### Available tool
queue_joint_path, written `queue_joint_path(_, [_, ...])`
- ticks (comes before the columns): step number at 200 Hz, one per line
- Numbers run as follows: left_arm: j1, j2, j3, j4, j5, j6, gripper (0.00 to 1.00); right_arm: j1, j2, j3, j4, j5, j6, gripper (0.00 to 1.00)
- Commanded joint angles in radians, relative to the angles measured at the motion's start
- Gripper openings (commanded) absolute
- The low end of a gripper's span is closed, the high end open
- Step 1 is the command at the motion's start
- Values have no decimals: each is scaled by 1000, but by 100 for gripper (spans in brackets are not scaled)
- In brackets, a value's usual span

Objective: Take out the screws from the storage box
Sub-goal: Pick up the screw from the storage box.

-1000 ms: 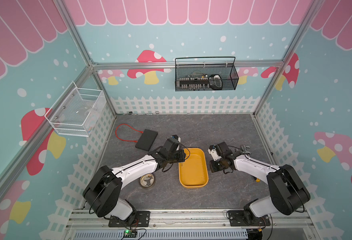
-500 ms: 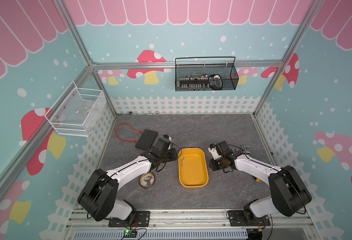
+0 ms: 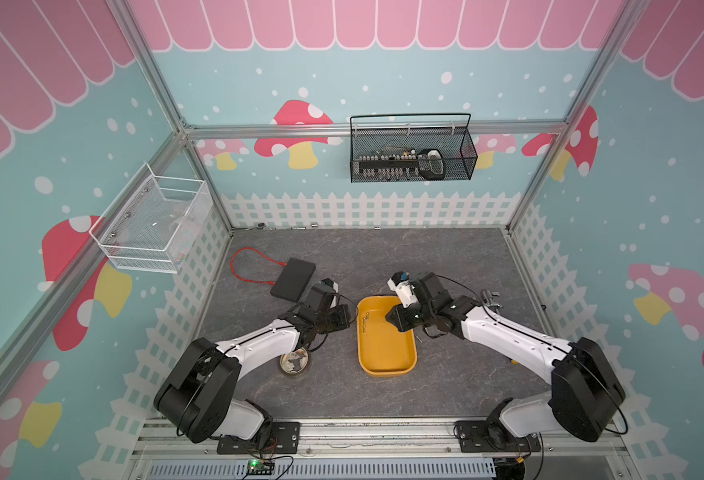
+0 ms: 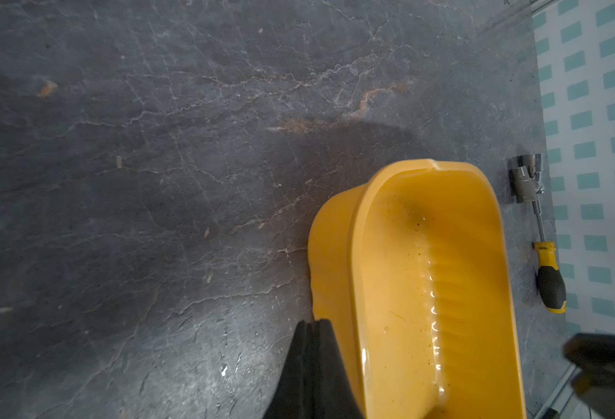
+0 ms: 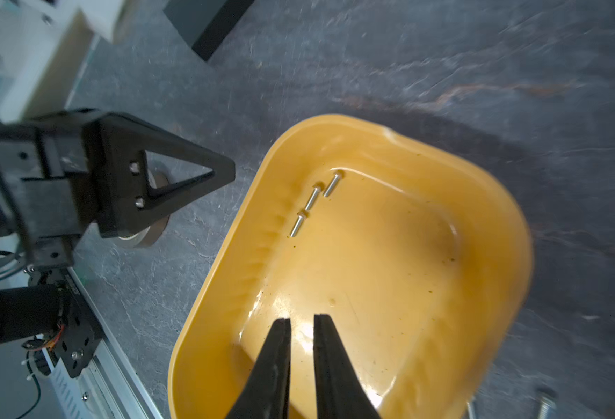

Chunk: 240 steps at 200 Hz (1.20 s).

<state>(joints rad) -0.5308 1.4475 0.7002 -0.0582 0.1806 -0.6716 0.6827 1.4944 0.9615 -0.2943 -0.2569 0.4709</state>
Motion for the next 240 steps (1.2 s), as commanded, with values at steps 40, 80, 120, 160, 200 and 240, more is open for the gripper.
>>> queue_joint_path(40, [9,11,-57,75,25,-16,0,27,199,122,37,-7,37,27])
queue_joint_path(80, [-4,17,-60,73,10,-7,0,60,319,174,28,14,45,25])
queue_joint_path(120, [-7,43,-54,74,17,-1,0,77,370,202,15,48,48,25])
queue_joint_path(160, [-9,58,-59,83,28,1,0,81,395,231,5,44,45,26])
queue_joint_path(200, [-17,60,-64,91,24,8,0,86,470,264,-35,60,52,26])
queue_joint_path(240, [-17,69,-57,87,19,18,0,92,511,288,-114,118,33,27])
